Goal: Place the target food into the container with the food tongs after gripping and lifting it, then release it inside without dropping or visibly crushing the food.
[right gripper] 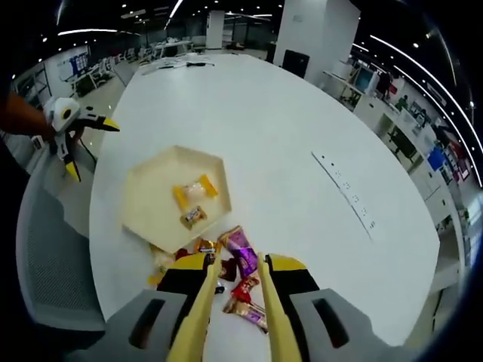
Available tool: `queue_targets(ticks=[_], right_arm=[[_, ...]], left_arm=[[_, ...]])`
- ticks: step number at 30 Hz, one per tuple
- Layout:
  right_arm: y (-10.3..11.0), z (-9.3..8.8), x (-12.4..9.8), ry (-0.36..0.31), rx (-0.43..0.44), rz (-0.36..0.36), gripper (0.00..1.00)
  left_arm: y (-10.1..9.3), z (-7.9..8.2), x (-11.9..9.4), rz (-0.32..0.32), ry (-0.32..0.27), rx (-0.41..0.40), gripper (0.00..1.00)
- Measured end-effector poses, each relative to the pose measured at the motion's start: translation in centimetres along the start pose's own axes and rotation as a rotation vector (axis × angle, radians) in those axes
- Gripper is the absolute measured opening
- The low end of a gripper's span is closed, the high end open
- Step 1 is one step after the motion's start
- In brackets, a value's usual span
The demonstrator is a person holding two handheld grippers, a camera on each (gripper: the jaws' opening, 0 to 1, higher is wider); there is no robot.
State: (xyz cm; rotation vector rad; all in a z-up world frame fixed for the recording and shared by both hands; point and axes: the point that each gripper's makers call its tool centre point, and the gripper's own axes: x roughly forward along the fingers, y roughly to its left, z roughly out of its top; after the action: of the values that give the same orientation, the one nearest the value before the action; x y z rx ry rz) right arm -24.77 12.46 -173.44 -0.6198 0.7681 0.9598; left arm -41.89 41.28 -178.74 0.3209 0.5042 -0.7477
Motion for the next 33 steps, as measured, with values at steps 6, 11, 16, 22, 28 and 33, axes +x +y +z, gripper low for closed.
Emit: queue_targets(ticks=[6, 11, 16, 22, 28, 33], right_arm=[[-0.7, -0.9, -0.7, -0.010, 0.034, -0.025, 0.28], [-1.0, -1.7, -1.1, -0.012, 0.058, -0.030, 0.28], [-1.1, -2.3, -1.3, -0.018, 0.067, -0.042, 0.28], [-1.2, -2.9, -1.0, -0.013, 0.077, -0.035, 0.28], [-1.3, -3.0, -0.3, -0.018, 0.089, -0.037, 0.28], [-1.1, -3.8, 0.8, -0.006, 0.099, -0.038, 0.28]], left_arm=[[0.0, 0.2, -0.1, 0.001, -0.009, -0.016, 0.89], [-0.3, 1.1, 0.0, -0.042, -0.071, -0.076, 0.99], [-0.4, 1.6, -0.1, -0.043, -0.093, -0.100, 0.99], [-0.7, 1.9, -0.1, -0.059, -0.115, -0.119, 1.00], [-0.8, 2.1, -0.1, -0.064, -0.129, -0.115, 1.00], [-0.8, 2.1, -0.1, -0.072, -0.126, -0.121, 1.00]])
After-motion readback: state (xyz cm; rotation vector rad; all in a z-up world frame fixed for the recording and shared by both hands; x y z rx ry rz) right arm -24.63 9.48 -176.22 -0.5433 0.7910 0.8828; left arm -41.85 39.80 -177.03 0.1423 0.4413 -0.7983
